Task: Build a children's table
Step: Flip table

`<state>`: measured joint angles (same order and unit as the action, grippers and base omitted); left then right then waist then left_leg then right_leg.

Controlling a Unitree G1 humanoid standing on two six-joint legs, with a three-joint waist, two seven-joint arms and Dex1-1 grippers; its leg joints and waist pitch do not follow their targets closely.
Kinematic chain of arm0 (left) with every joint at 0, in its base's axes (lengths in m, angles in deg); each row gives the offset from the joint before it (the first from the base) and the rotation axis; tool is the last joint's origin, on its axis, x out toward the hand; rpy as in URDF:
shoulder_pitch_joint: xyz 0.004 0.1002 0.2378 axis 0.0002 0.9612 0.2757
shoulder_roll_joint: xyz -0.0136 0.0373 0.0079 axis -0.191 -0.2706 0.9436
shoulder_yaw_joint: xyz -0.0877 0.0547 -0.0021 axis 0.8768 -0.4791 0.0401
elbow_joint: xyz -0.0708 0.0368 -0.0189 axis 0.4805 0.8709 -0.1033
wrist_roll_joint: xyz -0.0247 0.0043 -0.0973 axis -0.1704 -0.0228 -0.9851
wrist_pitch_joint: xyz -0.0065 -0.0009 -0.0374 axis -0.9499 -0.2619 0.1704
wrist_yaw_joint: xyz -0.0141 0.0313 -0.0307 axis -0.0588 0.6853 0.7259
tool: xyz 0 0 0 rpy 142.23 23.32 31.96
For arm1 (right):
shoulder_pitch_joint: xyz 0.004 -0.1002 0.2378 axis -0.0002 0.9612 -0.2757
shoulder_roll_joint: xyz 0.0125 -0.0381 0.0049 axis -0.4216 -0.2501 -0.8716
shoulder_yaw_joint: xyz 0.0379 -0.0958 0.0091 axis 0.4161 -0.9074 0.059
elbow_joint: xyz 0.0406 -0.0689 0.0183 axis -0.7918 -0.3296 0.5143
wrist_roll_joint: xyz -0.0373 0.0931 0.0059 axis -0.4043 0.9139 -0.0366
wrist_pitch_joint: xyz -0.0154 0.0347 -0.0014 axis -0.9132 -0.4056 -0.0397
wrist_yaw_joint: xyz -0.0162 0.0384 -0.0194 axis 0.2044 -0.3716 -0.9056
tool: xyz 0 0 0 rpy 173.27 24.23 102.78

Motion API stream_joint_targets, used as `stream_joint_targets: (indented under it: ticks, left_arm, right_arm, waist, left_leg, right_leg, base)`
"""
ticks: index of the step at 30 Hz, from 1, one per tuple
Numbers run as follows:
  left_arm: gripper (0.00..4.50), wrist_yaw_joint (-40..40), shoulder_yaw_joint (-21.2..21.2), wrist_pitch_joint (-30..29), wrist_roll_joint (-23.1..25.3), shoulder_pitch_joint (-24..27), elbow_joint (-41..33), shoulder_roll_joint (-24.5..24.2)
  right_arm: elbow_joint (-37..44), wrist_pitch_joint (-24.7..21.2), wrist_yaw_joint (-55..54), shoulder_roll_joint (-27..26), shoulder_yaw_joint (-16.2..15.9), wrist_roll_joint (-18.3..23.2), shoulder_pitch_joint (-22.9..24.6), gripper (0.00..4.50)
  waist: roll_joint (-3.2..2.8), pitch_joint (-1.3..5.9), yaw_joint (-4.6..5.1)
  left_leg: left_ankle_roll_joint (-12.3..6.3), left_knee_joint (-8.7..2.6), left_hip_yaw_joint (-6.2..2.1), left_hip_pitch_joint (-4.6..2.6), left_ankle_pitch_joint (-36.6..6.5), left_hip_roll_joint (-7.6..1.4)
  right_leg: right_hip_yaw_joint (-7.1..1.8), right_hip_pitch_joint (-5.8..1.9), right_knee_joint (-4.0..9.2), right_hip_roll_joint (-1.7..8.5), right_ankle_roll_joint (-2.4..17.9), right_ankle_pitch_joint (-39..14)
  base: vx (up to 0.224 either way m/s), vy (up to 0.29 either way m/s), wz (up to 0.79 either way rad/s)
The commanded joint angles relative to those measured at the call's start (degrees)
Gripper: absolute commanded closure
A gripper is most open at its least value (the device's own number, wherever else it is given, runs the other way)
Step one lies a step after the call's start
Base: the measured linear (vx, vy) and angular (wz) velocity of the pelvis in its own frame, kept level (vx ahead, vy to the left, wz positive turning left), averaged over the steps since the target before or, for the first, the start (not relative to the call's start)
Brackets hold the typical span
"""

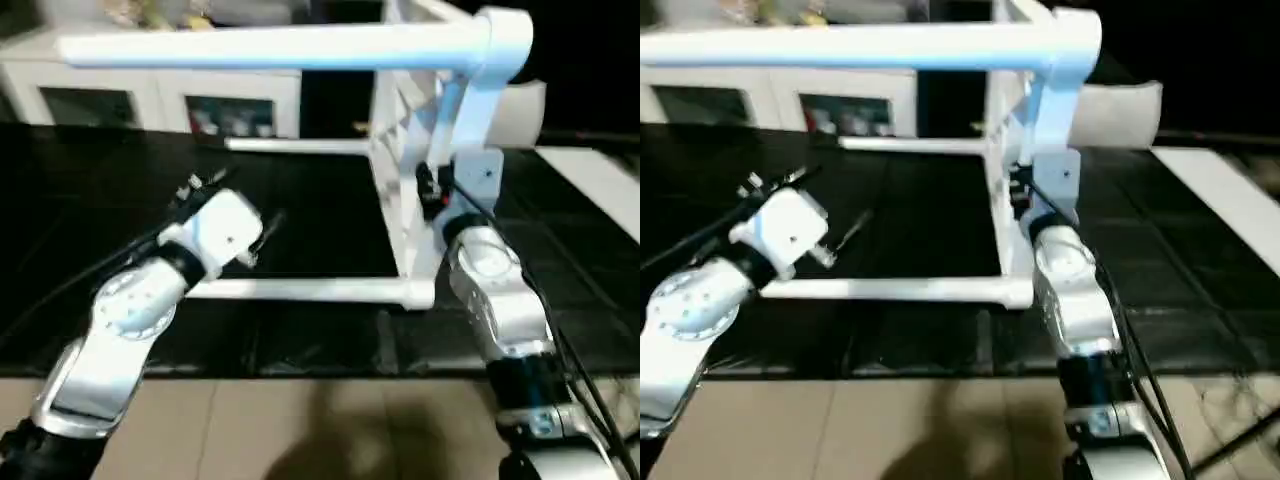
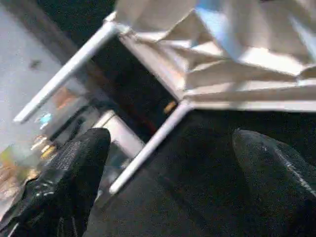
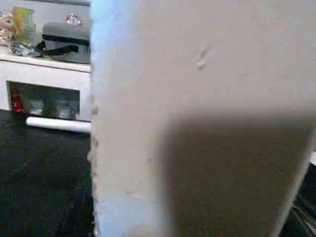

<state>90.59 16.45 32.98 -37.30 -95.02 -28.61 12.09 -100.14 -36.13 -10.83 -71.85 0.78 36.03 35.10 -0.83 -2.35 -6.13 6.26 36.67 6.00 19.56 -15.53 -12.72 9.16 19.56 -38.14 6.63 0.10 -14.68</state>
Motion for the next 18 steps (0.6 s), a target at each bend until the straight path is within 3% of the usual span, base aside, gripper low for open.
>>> stream_joint_targets:
  ticks: [1, 2, 3, 4, 5, 6, 7, 8, 9, 10, 11, 13, 15, 18]
  left_arm:
    - [0.07, 0.9, 0.4, 0.4, -0.2, 0.4, 0.1, -0.1]
    - [0.07, 1.1, 0.4, 0.1, -0.4, 0.1, -0.1, -0.1]
    - [0.0, 1.7, 0.2, -0.2, -0.7, -0.1, -0.4, -0.3]
    - [0.0, 1.7, 0.2, -0.2, -0.7, -0.1, -0.4, -0.3]
    - [0.0, 2.7, -0.3, -0.7, -1.0, -0.1, -0.9, -0.4]
    - [0.0, 3.4, -0.6, -1.1, -1.3, -0.1, -1.2, -0.5]
    - [0.0, 4.0, -0.7, -1.4, -1.5, 0.1, -1.5, -0.5]
    - [0.0, 4.0, -0.7, -1.4, -1.5, 0.1, -1.5, -0.5]
    - [0.0, 5.3, -1.0, -2.6, -2.2, 0.5, -2.1, -0.7]
    - [0.0, 5.3, -1.0, -2.6, -2.2, 0.5, -2.1, -0.7]
    - [0.0, 5.7, -1.1, -2.9, -2.3, 0.6, -2.3, -0.9]
    - [0.0, 5.9, -1.1, -3.0, -2.2, 0.6, -2.4, -0.9]
    - [0.0, 6.0, -1.0, -3.0, -2.2, 0.6, -2.4, -0.9]
    - [0.0, 6.4, -1.0, -2.6, -1.7, 1.0, -2.4, -1.3]
  right_arm:
    - [-3.7, -2.6, 0.9, 1.2, -0.4, -1.0, 2.1, 1.8]
    - [-3.1, -2.7, 1.3, 1.4, -0.4, -1.0, 2.1, 1.8]
    - [-2.3, -3.0, 1.9, 1.7, -0.5, -1.0, 2.2, 1.76]
    - [-2.3, -3.0, 1.9, 1.7, -0.5, -1.0, 2.2, 1.58]
    - [-1.6, -3.2, 2.5, 2.0, -0.6, -1.1, 2.3, 1.4]
    - [-1.2, -3.3, 3.0, 2.3, -0.6, -1.1, 2.4, 1.33]
    - [-0.9, -3.4, 3.0, 2.4, -0.8, -1.3, 2.4, 1.25]
    - [-0.9, -3.4, 3.0, 2.4, -0.8, -1.3, 2.4, 1.25]
    - [0.0, -4.2, 3.4, 2.6, -0.9, -1.2, 2.4, 1.13]
    - [0.0, -4.2, 3.4, 2.6, -0.9, -1.2, 2.4, 1.13]
    - [0.5, -4.6, 3.7, 2.7, -1.0, -1.1, 2.5, 0.94]
    - [1.1, -5.0, 4.0, 2.8, -1.1, -1.1, 2.5, 0.85]
    - [1.4, -5.3, 4.2, 2.9, -1.1, -1.1, 2.6, 0.76]
    - [1.2, -6.3, 3.9, 2.8, -1.7, -2.2, 2.9, 0.45]
  waist:
    - [1.87, 2.21, 0.2]
    - [0.19, 1.25, -0.86]
    - [1.65, 1.02, -0.39]
    - [1.11, 1.6, -0.87]
    - [1.07, 2.09, -0.73]
    - [1.2, 3.51, -1.38]
    - [0.85, 4.3, -1.73]
    - [0.83, 4.16, -1.44]
    - [0.16, 3.72, -1.04]
    - [-0.23, 4.01, -0.98]
    - [0.12, 4.05, -0.65]
    - [0.46, 3.87, -0.61]
    - [0.44, 3.39, -0.59]
    - [0.65, 3.05, -0.58]
  left_leg:
    - [1.79, -7.34, -0.71, -0.46, -30.2, 0.66]
    - [3.78, -5.83, -0.17, -0.77, -25.7, 1.87]
    - [2.82, -3.04, 0.41, -1.85, -19.5, 2.45]
    - [2.51, -3.81, 0.33, -1.78, -17.9, 2.57]
    - [3.3, -5.86, -0.08, -0.22, -17.4, 1.63]
    - [3.25, -6.65, -0.03, 1.0, -9.2, 1.04]
    - [2.68, -6.29, 0.31, 1.03, 1.2, 0.8]
    - [2.41, -6.36, 0.56, 1.31, 3.0, 0.92]
    - [3.58, -6.96, 0.5, 2.53, 0.8, 1.01]
    - [4.06, -6.72, 0.66, 2.27, -0.3, 0.95]
    - [4.21, -6.42, 1.05, 2.04, -1.2, 0.94]
    - [3.9, -6.55, 1.3, 2.25, -1.1, 1.11]
    - [3.34, -6.95, 1.75, 2.04, -5.0, 0.95]
    - [3.02, -7.22, 1.95, 1.82, -8.2, 0.82]
  right_leg:
    - [-5.95, -1.32, 4.84, 3.12, -1.3, -27.3]
    - [-5.48, 0.61, 8.54, 4.86, -2.2, -43.2]
    - [-4.97, 2.71, 10.89, 5.45, -3.5, -53.6]
    - [-4.95, 1.95, 10.73, 5.04, -2.8, -51.5]
    - [-4.85, 0.6, 9.14, 3.69, -1.5, -41.7]
    - [-5.33, -0.7, 7.08, 2.74, 0.5, -24.8]
    - [-5.5, -0.47, 5.3, 1.73, 3.7, -7.4]
    - [-5.49, -0.45, 5.16, 1.26, 5.0, -3.1]
    - [-5.66, -0.49, 4.58, 0.81, 7.1, 1.1]
    - [-5.68, -0.38, 4.5, 0.56, 7.7, 2.3]
    - [-5.98, -0.42, 4.62, 0.38, 9.1, 6.3]
    - [-6.02, -0.53, 4.64, 0.29, 9.0, 6.9]
    - [-6.3, -0.22, 5.3, 0.64, 8.2, -0.2]
    - [-6.59, 0.09, 5.96, 0.81, 6.8, -6.7]
  base:
    - [0.249, 0.01, -0.23]
    - [0.021, -0.044, -0.18]
    - [0.021, -0.044, -0.18]
    - [0.0, 0.0, 0.0]
    - [0.0, 0.0, 0.0]
    - [0.0, 0.0, 0.0]
    - [0.0, 0.0, 0.0]
    - [0.0, 0.0, 0.0]
    - [0.0, 0.0, 0.0]
    - [0.0, 0.0, 0.0]
    - [0.0, 0.0, 0.0]
    - [0.0, 0.0, 0.0]
    - [0.0, 0.0, 0.0]
    - [0.0, 0.0, 0.0]
